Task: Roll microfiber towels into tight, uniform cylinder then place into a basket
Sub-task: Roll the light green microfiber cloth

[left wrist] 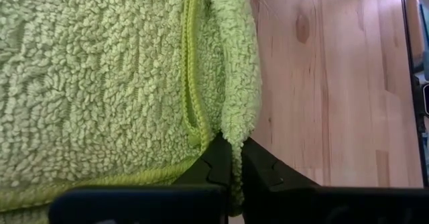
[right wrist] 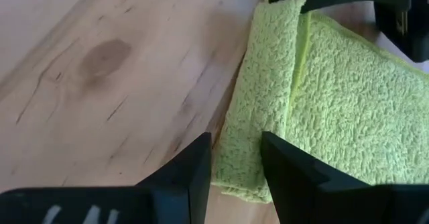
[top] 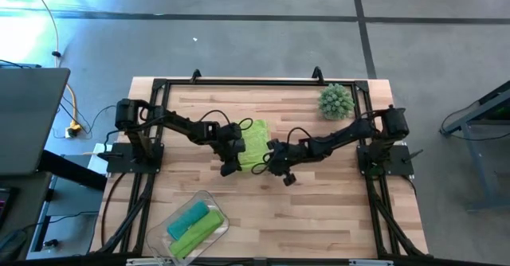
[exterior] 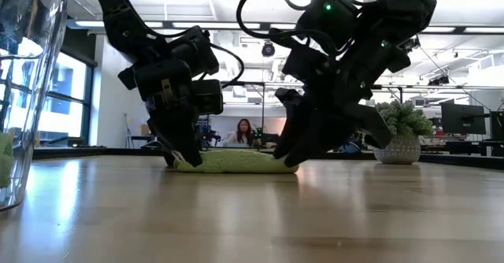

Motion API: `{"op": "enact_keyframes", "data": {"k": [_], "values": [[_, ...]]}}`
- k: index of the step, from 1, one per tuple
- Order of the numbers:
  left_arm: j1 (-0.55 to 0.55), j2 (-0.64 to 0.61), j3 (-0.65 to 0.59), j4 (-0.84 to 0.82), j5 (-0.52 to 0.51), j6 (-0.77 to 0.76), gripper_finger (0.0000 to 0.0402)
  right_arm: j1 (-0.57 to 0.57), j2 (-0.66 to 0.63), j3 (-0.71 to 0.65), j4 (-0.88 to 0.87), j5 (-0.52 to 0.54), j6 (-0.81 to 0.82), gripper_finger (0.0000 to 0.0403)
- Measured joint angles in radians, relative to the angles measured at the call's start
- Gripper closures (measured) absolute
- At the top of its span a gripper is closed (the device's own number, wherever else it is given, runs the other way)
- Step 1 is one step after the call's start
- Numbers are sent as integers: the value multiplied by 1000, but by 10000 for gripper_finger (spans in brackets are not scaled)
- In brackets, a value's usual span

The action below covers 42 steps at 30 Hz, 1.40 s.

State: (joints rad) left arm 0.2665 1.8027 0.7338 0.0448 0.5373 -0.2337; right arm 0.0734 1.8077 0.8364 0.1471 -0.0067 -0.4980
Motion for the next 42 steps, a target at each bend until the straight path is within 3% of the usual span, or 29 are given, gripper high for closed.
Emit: {"op": "enact_keyframes", "data": {"k": [8,16,20,24,30,35,42], "values": [[0,0,0,2,-5,-1,373,-26,77,3,31,-10,56,279],[0,-44,-1,-67,12,26,297,-49,98,6,36,-16,239,279],[2,-109,-3,-172,-70,142,267,-57,100,6,34,-19,290,279],[1,-194,-3,-259,-226,219,255,-68,100,5,35,-15,338,283],[-36,-320,-2,-269,-358,237,252,-102,100,5,40,-61,470,340],[-102,-348,-1,-223,-479,258,252,-150,101,3,47,-179,620,394],[-197,-274,-1,-111,-633,406,252,-232,104,0,48,-360,822,394]]}}
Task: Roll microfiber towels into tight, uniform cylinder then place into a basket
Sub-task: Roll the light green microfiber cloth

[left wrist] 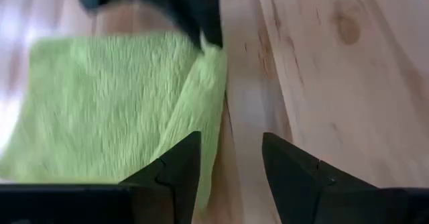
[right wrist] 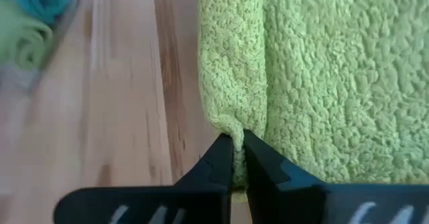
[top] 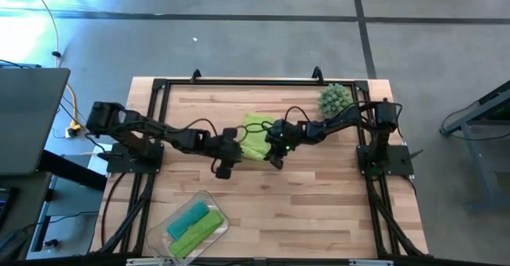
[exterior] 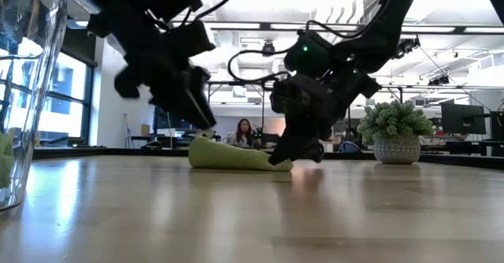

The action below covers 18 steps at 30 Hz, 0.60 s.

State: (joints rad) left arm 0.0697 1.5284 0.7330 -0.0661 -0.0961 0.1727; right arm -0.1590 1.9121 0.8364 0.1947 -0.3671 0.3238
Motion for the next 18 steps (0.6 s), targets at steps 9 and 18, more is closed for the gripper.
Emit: {"op": "enact_keyframes", "data": {"k": [9,18], "values": [[-33,185,1,190,-290,194,252,-48,1,-2,-3,-105,76,397],[-25,255,4,185,-277,109,285,-48,0,-2,-2,-104,91,397]]}}
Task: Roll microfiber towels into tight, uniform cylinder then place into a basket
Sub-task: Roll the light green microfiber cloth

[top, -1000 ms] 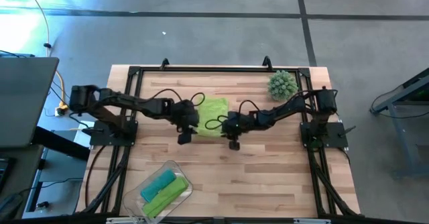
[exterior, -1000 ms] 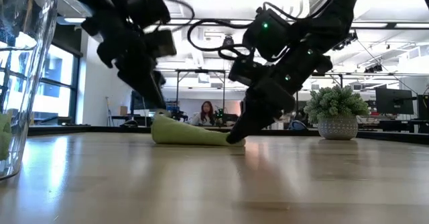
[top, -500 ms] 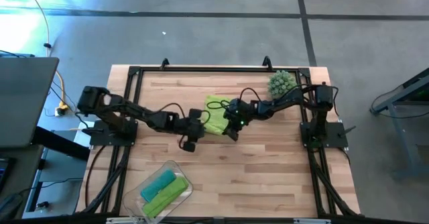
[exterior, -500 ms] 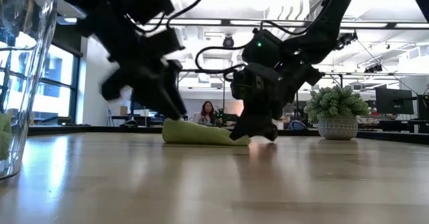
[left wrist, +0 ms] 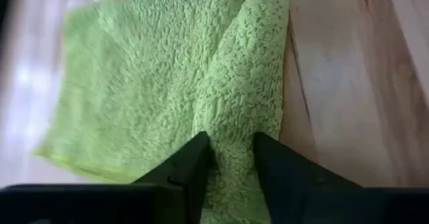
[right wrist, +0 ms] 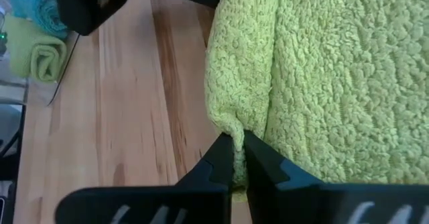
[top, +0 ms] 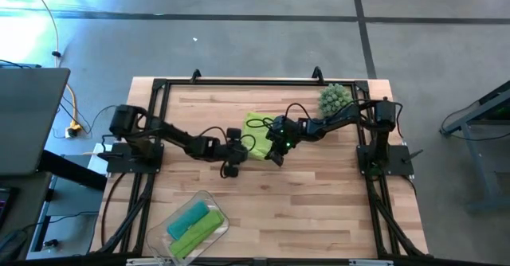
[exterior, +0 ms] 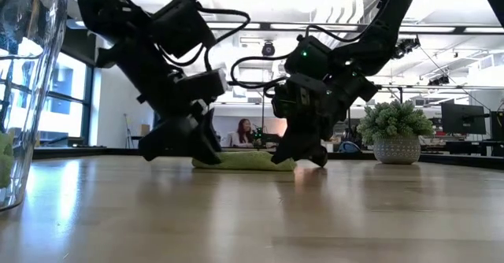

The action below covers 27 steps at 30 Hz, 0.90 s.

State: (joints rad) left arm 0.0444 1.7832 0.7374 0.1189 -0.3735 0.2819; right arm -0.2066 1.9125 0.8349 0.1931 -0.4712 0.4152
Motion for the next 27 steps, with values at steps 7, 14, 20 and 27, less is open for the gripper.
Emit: {"op": "enact_keyframes", "data": {"k": [7,14,20,27], "values": [[81,-17,0,-22,279,-163,388,1,-29,-2,-10,-1,-91,359],[209,-11,-1,-43,654,-377,392,4,-144,-4,-130,6,-302,294],[268,-9,-2,-48,731,-436,398,120,-218,-3,-166,187,-686,286],[299,-9,-3,-50,725,-436,398,258,-182,-2,-141,516,-943,286]]}}
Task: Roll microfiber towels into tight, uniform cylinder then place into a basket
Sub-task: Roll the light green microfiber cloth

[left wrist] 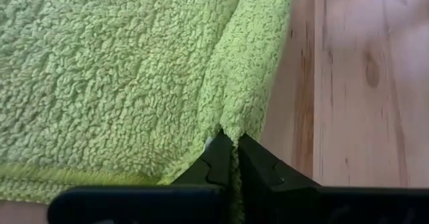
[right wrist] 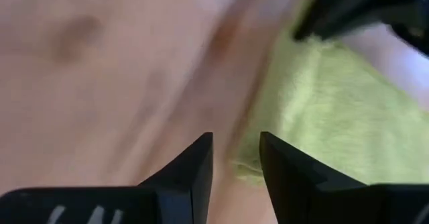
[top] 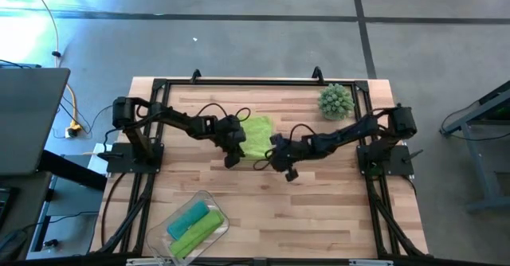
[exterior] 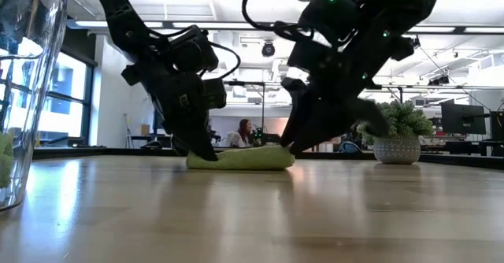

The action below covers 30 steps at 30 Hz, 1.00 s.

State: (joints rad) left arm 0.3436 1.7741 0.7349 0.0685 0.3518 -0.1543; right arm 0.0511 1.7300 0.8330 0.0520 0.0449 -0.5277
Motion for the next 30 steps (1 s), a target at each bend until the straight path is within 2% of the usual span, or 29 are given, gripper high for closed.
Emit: {"op": "enact_keyframes", "data": {"k": [4,13,16,21,25,30], "values": [[8,0,0,1,10,8,398,-8,26,2,25,102,-15,286],[11,2,-1,10,28,9,397,-78,85,6,26,48,67,286],[11,2,-1,14,27,-20,392,-96,86,7,5,17,168,286],[11,3,-2,56,-9,-79,372,-139,87,7,-7,-119,384,286],[10,2,-2,63,-37,-102,341,-160,87,6,-9,-145,561,286],[14,-3,-2,64,-30,-75,302,-175,88,6,-8,-150,661,305]]}}
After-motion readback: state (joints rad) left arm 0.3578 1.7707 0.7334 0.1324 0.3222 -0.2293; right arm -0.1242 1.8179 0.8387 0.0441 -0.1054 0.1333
